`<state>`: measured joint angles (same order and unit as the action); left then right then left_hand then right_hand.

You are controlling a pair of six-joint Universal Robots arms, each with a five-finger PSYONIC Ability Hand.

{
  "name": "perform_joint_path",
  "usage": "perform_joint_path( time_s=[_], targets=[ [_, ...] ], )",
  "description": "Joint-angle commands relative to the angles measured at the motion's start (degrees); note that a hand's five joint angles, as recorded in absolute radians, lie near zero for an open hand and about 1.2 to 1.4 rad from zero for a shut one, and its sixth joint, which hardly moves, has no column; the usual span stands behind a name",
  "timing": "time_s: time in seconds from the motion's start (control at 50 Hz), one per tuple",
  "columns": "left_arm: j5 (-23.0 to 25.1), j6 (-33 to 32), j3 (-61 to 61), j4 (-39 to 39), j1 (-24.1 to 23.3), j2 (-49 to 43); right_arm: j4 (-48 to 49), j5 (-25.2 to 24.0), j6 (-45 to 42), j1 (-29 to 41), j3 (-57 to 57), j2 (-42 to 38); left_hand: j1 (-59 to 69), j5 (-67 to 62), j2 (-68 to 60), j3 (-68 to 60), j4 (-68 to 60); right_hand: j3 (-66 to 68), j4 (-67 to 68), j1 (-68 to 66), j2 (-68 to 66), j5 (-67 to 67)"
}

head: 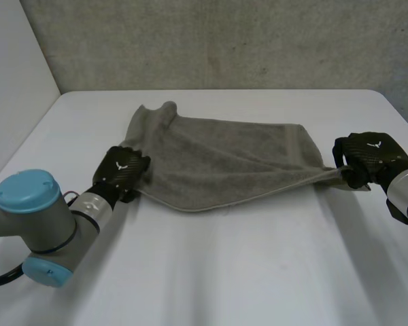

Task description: Fold the towel.

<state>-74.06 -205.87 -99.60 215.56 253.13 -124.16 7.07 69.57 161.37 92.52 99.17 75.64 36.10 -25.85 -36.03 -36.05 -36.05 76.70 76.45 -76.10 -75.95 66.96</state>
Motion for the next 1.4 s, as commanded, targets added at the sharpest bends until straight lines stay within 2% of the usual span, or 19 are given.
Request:
perform_joint_path(
  time_s=[0.02,0.16,0.36,0.48,0.62,0.7,0.76,0.8,0.9,1.08,1.2,1.28,1.4],
  targets=[
    [0.6,1.0,2.2,-1.1,-0.2,-0.6,0.0,-0.1,0.1,-0.1,-0.1,-0.1,4.7,-5.0,-4.8,-4.8,-4.8,3.3,3.5,-3.9,-4.1,3.0],
    [0.3,2.8,5.3,-1.1,-0.4,-2.7,-0.1,-0.8,0.2,-0.2,-0.2,0.0,5.2,-5.5,-5.3,-5.3,-5.3,3.3,3.5,-3.9,-4.1,3.0],
    [-0.9,11.6,10.9,-1.3,-1.1,-5.8,-0.6,-0.8,0.1,-1.0,-1.0,0.0,8.9,-9.2,-9.0,-9.0,-9.0,3.3,3.5,-3.9,-4.1,3.0],
    [-2.4,11.5,12.1,-1.9,-1.8,-7.2,-0.7,-0.9,0.1,-1.8,-1.3,0.1,11.6,-11.9,-11.7,-11.7,-11.7,3.3,3.5,-3.9,-4.1,3.0],
    [-7.2,12.1,12.8,-2.2,-1.9,-7.3,-0.7,-0.9,-0.3,-2.1,-1.3,0.1,14.2,-14.4,-14.2,-14.2,-14.2,3.3,3.5,-3.9,-4.1,3.0],
    [-7.2,12.2,12.1,-3.0,-2.3,-7.0,-0.6,-0.9,-0.3,-2.1,-1.1,0.1,13.3,-13.6,-13.4,-13.4,-13.4,3.3,3.5,-3.9,-4.1,3.0],
    [-6.9,12.7,11.8,-5.5,-4.4,-6.5,-0.6,-0.9,-0.3,-2.2,-1.1,0.1,10.6,-10.9,-10.7,-10.7,-10.7,3.3,3.5,-3.9,-4.1,3.0],
    [-6.6,13.0,12.5,-8.4,-6.5,-6.4,-0.5,-0.9,-0.3,-2.1,-1.0,0.1,4.4,-4.7,-4.5,-4.5,-4.5,3.3,3.5,-3.9,-4.1,3.0],
    [-6.6,12.8,13.4,-9.9,-7.4,-7.2,-0.5,-0.9,-0.3,-1.9,-1.0,0.1,1.9,-2.1,-1.9,-1.9,-1.9,3.3,3.5,-3.9,-4.1,3.0],
    [-7.5,12.4,15.6,-9.5,-6.7,-9.7,-0.5,-0.9,-0.3,-2.0,-1.0,0.1,3.2,-3.5,-3.3,-3.3,-3.3,3.3,3.5,-3.9,-4.1,3.0],
    [-12.0,12.6,17.9,-9.0,-4.8,-10.6,-0.5,-0.9,-0.3,-2.0,-1.0,0.1,12.3,-12.5,-12.3,-12.3,-12.3,3.3,3.5,-3.9,-4.1,3.0],
    [-15.2,12.8,18.2,-5.4,-4.1,-10.9,-0.5,-0.9,-0.3,-2.0,-1.0,0.1,19.8,-20.1,-19.9,-19.9,-19.9,3.3,3.5,-3.9,-4.1,3.0],
    [-16.4,13.0,17.8,-2.7,-2.6,-10.8,-0.6,-0.9,-0.3,-2.1,-1.1,0.3,21.7,-22.0,-21.8,-21.8,-21.8,3.3,3.5,-3.9,-4.1,3.0]
  ],
)
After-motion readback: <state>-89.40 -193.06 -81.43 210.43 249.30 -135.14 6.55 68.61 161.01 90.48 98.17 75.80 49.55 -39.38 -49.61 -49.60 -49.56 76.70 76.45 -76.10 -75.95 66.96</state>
